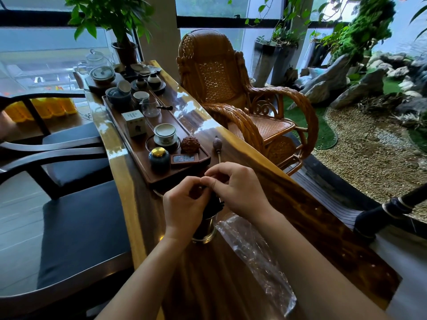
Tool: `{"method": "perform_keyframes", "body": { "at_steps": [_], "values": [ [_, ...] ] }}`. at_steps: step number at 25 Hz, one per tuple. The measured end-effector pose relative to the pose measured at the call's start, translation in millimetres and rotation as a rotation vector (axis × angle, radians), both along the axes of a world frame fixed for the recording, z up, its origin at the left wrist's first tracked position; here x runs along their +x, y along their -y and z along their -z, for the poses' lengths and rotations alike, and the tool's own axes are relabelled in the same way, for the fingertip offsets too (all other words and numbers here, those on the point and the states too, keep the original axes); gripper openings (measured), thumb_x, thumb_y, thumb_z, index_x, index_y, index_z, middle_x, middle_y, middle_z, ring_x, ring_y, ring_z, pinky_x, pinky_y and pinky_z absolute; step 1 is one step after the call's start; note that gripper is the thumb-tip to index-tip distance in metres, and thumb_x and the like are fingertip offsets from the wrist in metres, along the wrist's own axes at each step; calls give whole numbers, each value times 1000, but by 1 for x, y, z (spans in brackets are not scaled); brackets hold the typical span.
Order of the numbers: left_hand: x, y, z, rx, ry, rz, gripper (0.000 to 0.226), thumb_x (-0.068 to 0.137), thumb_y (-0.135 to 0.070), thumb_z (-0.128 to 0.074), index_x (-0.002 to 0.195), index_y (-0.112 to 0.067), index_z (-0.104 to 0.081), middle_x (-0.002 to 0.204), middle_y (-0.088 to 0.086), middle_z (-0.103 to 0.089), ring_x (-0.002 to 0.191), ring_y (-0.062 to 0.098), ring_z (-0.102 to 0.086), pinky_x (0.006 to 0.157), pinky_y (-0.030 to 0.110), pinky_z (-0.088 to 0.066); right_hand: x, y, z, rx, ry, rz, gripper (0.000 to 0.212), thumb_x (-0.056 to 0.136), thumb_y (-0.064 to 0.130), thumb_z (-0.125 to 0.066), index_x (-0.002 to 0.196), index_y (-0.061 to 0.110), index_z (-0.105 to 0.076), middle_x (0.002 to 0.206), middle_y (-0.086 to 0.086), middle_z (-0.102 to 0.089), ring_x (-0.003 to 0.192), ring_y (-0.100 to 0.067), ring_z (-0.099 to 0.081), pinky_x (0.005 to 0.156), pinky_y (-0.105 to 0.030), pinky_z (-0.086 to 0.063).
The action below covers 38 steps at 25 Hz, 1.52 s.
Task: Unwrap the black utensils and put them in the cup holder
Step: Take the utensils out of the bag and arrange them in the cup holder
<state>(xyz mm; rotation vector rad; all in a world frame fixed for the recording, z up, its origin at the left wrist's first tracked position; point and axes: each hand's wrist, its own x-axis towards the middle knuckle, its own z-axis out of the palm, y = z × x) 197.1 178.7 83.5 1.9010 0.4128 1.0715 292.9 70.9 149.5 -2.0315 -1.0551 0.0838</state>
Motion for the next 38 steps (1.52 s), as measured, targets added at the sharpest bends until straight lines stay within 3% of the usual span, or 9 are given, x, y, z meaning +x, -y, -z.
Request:
{"method": "perform_keyframes", "body": {
  "at_steps": [9,13,19,22,24,26,29,33,38],
  "values": [
    [-2,-18,-15,-224,66,-97,14,84,-11,-79,94,-16,-72,87,-2,-74,82,13,-74,72,34,-64,12,16,30,155,-354,99,10,91,23,-72,99,20,-77,87,1,-76,79,-16,-74,65,-39,-64],
    [-6,-27,-20,-404,184,-149,13,84,-17,-80,90,-26,-73,84,-4,-76,79,15,-76,67,25,-62,8,23,45,86,-304,155,13,89,27,-74,101,26,-77,91,8,-76,85,-9,-71,78,-40,-62],
    [-17,-40,-36,-685,400,-150,9,81,-13,-82,83,-18,-74,78,5,-75,71,25,-73,65,29,-60,4,15,46,-47,-70,68,47,95,36,-65,140,27,-58,137,8,-62,124,-5,-46,101,-22,-41],
    [-22,-44,-46,-901,479,-71,11,81,-8,-79,77,-17,-74,81,10,-73,74,24,-70,65,30,-59,1,5,45,12,-173,-53,40,99,28,-60,139,30,-59,143,7,-60,132,-1,-49,112,-27,-42],
    [-22,-48,-51,-1065,489,-53,16,86,-2,-74,76,-15,-72,79,7,-73,72,19,-70,61,25,-58,-1,2,45,27,-419,-177,41,99,25,-59,139,35,-57,144,8,-59,135,-3,-51,115,-33,-42],
    [-23,-53,-51,-1236,450,-72,14,88,0,-69,80,-12,-68,80,5,-70,72,14,-67,57,19,-56,-1,2,47,46,-612,-254,44,98,29,-61,139,41,-55,139,8,-63,128,-5,-58,110,-36,-47],
    [-25,-58,-43,-1398,398,-111,9,89,-1,-68,87,-9,-66,83,4,-67,72,11,-65,54,15,-55,-2,2,48,71,-579,-229,47,92,33,-69,137,42,-57,119,7,-71,110,-15,-68,86,-38,-60],
    [-24,-56,-33,-1459,378,-192,10,87,0,-70,86,-9,-65,83,5,-66,70,10,-63,51,14,-53,-2,9,44,18,-568,-196,65,72,49,-83,132,49,-58,104,6,-74,97,-18,-73,62,-17,-55],
    [-21,-50,-25,-1444,377,-325,17,84,2,-74,82,-12,-64,81,5,-68,68,10,-65,51,14,-54,-9,18,45,232,-826,-184,53,77,10,-83,127,17,-67,107,-13,-74,93,-33,-75,64,-36,-63]
  ]
}}
